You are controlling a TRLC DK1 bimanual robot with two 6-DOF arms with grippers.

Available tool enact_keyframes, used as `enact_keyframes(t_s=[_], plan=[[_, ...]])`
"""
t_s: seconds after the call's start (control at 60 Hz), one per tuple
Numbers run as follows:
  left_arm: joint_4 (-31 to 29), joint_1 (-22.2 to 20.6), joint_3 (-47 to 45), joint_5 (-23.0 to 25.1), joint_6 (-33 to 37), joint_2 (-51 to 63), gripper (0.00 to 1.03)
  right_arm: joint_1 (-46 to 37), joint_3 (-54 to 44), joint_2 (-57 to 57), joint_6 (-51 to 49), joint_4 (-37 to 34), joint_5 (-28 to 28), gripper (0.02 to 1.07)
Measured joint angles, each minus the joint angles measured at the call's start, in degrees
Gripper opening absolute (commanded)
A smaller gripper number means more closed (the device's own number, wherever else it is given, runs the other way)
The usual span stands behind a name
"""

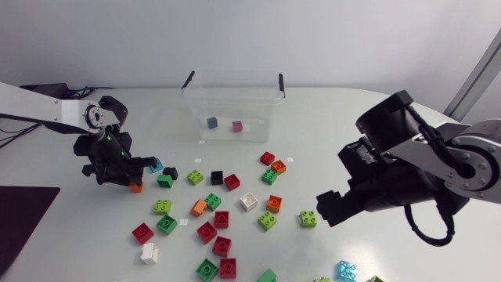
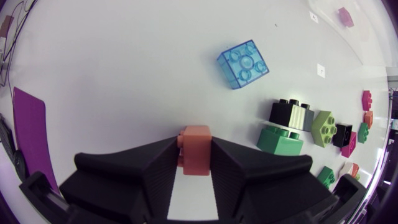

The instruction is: Place the duplo bricks in the container

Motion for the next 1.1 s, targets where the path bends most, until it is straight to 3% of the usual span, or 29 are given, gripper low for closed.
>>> enact_keyframes(t_s=[0.217, 0.333, 0.45, 0.883, 1.1], plan=[[0.1, 0.0, -1.0, 0.0, 0.0, -1.0, 0.20, 1.5, -1.1, 3.3, -9.3, 3.3, -0.1, 0.96], [-0.9, -0.1, -1.9, 0.0, 0.1, -2.8, 0.20, 1.5, -0.6, 10.4, -10.5, 3.0, -0.3, 0.96], [-1.6, -0.1, -1.9, 0.0, 0.5, -6.7, 0.20, 1.5, 1.1, 16.8, -8.2, 2.5, -0.3, 0.90], [-2.6, -2.0, -1.9, 0.1, 2.6, -18.7, 0.20, 1.9, 13.5, 27.5, 3.8, -6.5, -0.7, 0.89], [-2.8, -3.6, -1.4, 0.1, 2.6, -21.5, 0.20, 1.1, 13.5, 32.0, 6.6, -6.0, -2.5, 0.70]])
